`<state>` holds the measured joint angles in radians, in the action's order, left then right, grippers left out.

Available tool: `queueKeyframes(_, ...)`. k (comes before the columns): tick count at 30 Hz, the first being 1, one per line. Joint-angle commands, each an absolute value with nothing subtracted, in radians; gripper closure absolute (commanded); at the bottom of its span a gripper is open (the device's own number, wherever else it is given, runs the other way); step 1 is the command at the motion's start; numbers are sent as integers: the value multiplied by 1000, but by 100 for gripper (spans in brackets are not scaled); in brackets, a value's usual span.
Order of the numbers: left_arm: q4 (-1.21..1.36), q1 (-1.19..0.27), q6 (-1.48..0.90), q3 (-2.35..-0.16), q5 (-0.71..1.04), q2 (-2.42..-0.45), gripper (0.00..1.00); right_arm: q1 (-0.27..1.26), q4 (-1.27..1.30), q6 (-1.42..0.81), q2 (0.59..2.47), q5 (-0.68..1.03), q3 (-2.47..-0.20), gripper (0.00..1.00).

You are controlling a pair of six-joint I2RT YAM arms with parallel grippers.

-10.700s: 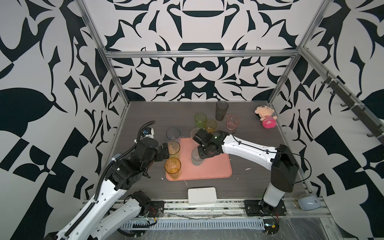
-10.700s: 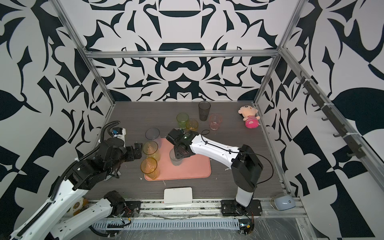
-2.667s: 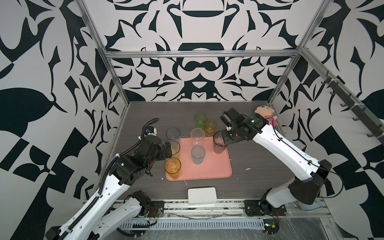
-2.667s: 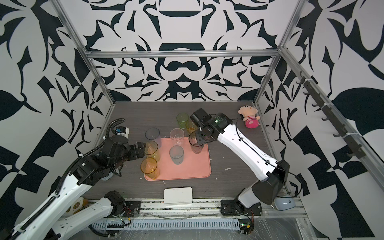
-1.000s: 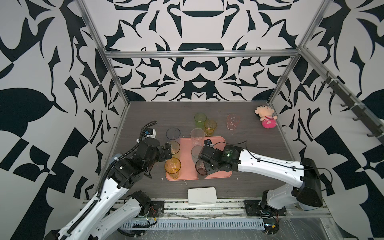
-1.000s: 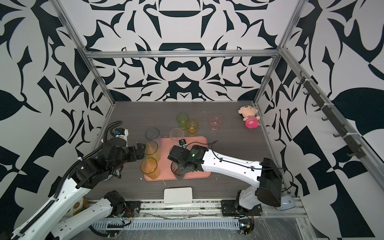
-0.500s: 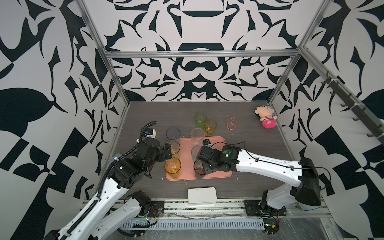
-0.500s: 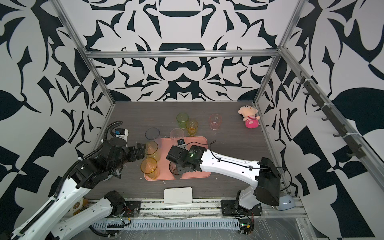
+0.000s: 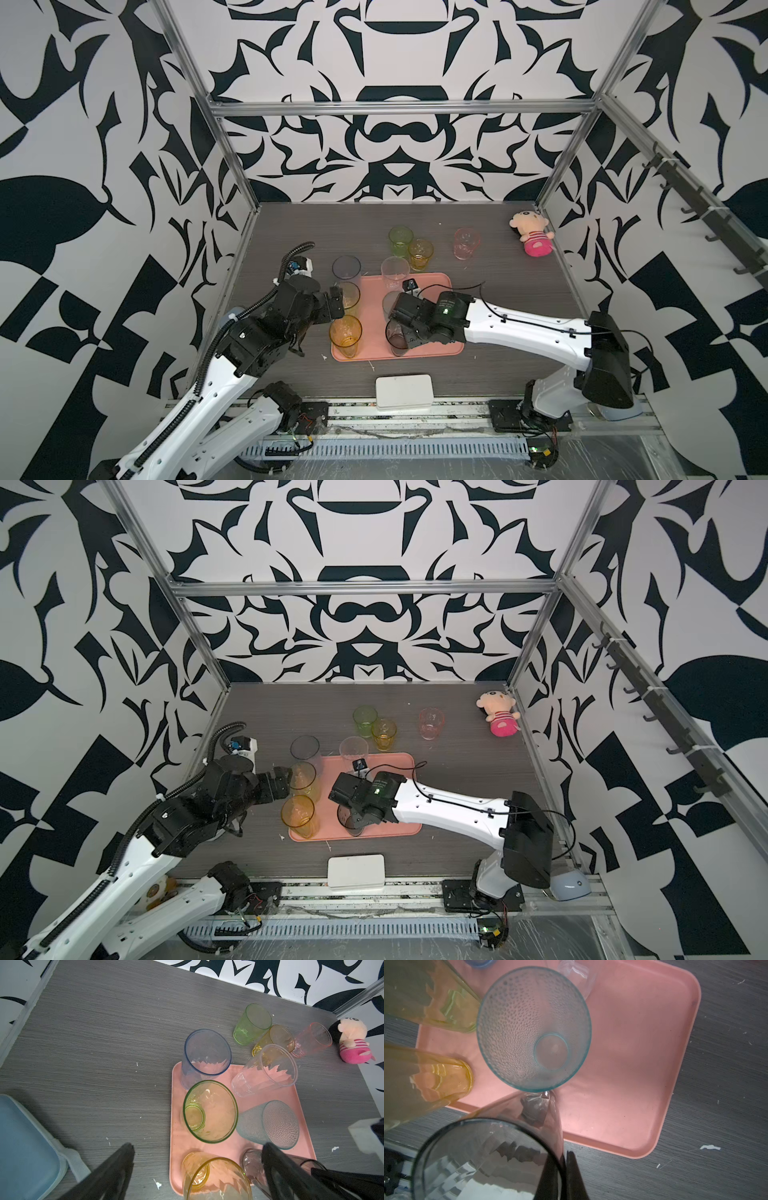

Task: Place the glasses into the tray
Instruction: 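Lower the dark gray cup onto the tray's near corner and open right gripper, then raise right gripper and move it over the green cup beyond the tray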

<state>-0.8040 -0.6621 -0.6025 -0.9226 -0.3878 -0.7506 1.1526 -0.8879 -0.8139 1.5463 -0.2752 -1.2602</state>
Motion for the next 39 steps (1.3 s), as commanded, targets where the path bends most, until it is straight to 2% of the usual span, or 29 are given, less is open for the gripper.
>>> queueKeyframes(1, -810, -660, -609, -917, -385, -750, 0, 1157, -876, -828, 1546, -284, -1278, 100)
queueKeyframes(5, -810, -660, -611, -913, -385, -746, 1, 1156, -887, -831, 1556, -278, -1285, 99)
queueKeyframes(8, -810, -660, -611, -909, -385, -742, 0, 1158, -886, -833, 1559, -275, -1285, 92)
queueKeyframes(20, -810, -660, -611, -910, -387, -738, 1, 1158, -899, -820, 1575, -280, -1316, 82)
queueKeyframes(30, -810, -660, -612, -908, -385, -735, 0, 1155, -928, -805, 1569, -308, -1372, 66)
queueKeyframes(34, -810, -660, -612, -914, -387, -735, 1, 1154, -948, -779, 1575, -311, -1413, 55)
queueKeyframes(39, -840, -660, -609, -920, -391, -732, 1, 1151, -977, -747, 1570, -326, -1467, 52)
